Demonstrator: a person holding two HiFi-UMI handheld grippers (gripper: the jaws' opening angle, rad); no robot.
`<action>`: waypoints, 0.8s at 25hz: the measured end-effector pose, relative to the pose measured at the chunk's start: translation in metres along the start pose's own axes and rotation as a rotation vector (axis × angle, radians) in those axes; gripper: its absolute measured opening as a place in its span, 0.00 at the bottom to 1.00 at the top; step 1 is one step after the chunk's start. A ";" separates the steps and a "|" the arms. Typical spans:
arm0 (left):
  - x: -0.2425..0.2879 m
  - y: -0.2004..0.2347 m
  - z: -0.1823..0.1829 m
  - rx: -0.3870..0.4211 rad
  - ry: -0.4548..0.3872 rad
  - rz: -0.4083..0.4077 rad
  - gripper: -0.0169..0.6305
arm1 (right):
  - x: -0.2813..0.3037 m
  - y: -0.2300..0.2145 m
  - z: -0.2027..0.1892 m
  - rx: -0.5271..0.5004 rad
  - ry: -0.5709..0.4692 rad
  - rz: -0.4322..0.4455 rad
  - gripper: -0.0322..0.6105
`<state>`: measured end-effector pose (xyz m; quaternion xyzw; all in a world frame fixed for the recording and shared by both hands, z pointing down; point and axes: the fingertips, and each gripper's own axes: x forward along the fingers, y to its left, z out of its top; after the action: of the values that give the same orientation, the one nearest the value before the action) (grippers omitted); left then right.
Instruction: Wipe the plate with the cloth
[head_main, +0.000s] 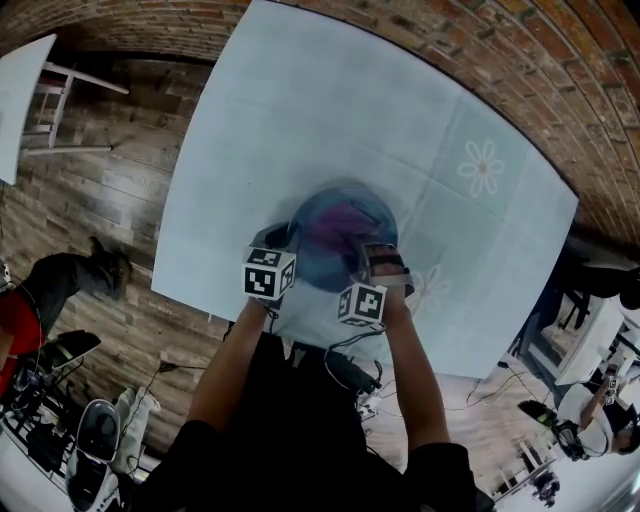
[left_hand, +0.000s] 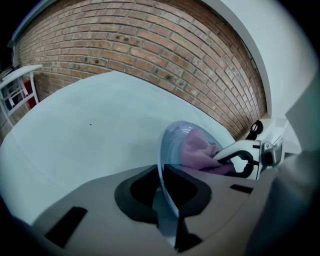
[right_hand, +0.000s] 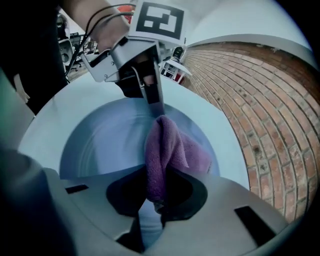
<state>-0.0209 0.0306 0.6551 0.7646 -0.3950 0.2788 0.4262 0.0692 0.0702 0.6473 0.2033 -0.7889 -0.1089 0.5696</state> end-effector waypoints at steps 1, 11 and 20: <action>0.000 0.000 0.000 0.000 -0.001 0.001 0.12 | -0.002 0.007 0.001 0.006 -0.001 0.018 0.17; 0.000 0.000 0.000 -0.007 -0.008 0.006 0.12 | -0.015 0.043 0.001 0.051 0.013 0.170 0.17; -0.001 0.000 0.000 -0.018 -0.016 0.013 0.12 | -0.036 0.085 0.006 0.099 0.025 0.462 0.17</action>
<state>-0.0215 0.0308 0.6545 0.7604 -0.4057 0.2717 0.4281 0.0563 0.1614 0.6486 0.0466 -0.8118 0.0656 0.5784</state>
